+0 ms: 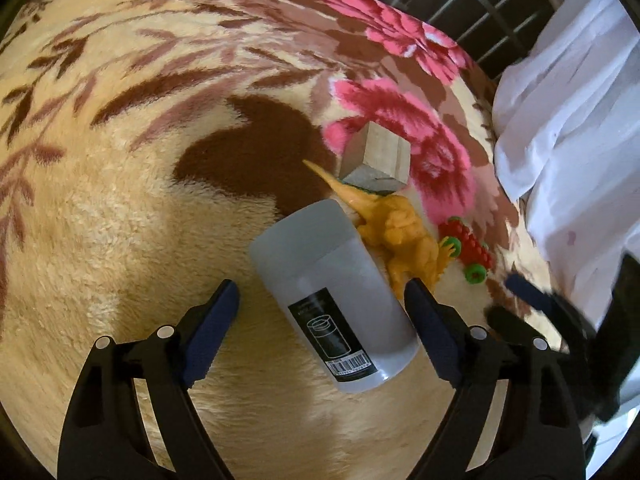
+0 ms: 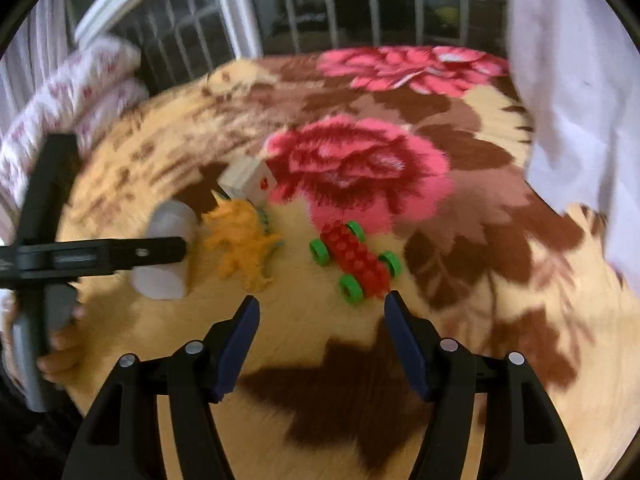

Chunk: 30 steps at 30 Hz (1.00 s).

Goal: Collect trash
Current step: 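Grasp the white bottle with the left gripper and lift it, then grasp the red toy car with the right gripper while the left gripper holds the bottle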

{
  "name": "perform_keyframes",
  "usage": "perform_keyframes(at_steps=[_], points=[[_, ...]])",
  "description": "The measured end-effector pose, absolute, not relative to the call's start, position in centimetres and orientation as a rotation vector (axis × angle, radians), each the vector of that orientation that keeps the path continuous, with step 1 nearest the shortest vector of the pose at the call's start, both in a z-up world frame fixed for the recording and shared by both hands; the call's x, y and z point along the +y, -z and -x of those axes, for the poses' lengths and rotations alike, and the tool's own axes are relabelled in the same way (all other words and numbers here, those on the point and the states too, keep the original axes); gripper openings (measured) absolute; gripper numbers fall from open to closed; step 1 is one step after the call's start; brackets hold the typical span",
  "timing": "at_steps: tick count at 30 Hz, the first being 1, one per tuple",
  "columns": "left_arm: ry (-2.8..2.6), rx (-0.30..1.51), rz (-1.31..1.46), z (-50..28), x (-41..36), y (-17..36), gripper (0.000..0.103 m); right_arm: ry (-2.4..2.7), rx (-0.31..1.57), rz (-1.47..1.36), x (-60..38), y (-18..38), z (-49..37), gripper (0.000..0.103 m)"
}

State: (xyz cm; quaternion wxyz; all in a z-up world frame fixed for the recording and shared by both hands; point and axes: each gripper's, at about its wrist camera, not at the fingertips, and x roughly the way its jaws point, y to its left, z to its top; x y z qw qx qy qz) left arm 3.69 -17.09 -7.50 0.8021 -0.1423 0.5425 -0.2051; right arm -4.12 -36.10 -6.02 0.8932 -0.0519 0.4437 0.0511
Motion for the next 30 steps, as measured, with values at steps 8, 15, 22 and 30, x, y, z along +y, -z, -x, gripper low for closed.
perform_keyframes(at_steps=[8,15,22,30], points=[[0.330,1.222,0.146,-5.4,-19.6,8.1,0.065,-0.115,1.046,0.308,-36.0,7.6,-2.3,0.062],[0.339,1.136,0.027,-5.4,-19.8,7.8,0.046,-0.132,1.113,0.364,-35.8,9.4,-4.6,0.036],[0.433,1.063,-0.096,-5.6,-18.9,7.1,0.046,-0.053,1.067,0.306,-35.2,8.6,-2.1,0.037],[0.536,0.932,-0.116,-1.4,-16.1,4.5,0.046,-0.101,0.893,0.031,-34.6,6.1,4.8,0.037]])
